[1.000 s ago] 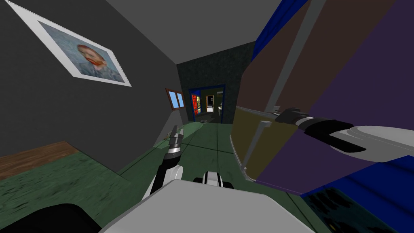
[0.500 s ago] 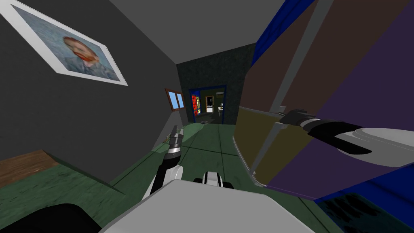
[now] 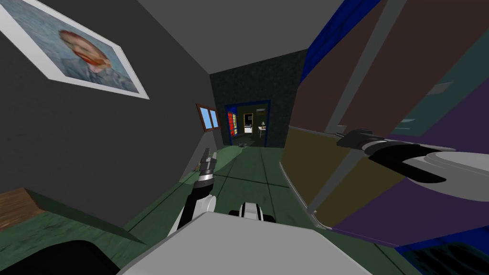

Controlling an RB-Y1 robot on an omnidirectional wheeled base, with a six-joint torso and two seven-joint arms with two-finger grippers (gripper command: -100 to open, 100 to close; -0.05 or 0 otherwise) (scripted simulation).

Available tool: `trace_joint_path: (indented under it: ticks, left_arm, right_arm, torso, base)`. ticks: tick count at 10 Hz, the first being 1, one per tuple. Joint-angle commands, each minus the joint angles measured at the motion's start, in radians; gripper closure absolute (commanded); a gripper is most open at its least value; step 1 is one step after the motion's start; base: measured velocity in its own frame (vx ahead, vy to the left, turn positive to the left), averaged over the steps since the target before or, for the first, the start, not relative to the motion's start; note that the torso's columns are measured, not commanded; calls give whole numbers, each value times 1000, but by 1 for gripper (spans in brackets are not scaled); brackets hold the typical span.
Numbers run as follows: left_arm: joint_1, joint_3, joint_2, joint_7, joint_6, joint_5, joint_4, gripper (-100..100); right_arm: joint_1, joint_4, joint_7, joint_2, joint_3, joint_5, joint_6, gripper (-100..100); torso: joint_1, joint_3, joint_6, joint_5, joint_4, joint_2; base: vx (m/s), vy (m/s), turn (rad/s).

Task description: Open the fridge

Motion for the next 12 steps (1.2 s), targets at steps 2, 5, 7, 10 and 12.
trace_joint_path:
  ticks: [2,5,7,10,12]
  left_arm:
    - [0,0,0,0,0,0,0,0]
    - [0,0,0,0,0,0,0,0]
    - [0,0,0,0,0,0,0,0]
    - [0,0,1,0,0,0,0,0]
    - [0,1,1,0,0,0,0,0]
  right_arm:
    - [4,47,0,-25,-3,-8,52,100]
    - [11,65,0,-33,-4,-11,71,100]
    - [18,82,0,-41,-5,-15,91,100]
    - [34,62,-11,-68,-13,-31,71,-100]
    - [36,54,-19,-90,-16,-42,57,-100]
  torso:
    - [1,-1,0,0,0,-1]
    - [-3,3,2,-1,1,4]
    - [-2,6,4,-1,3,8]
    - [-11,13,7,-3,7,18]
    - [-4,7,6,5,10,13]
  base:
    - [151,307,-36]
    - [121,274,-13]
    - [103,241,-12]
    - [-1,2,-9]
    - [-31,-64,5]
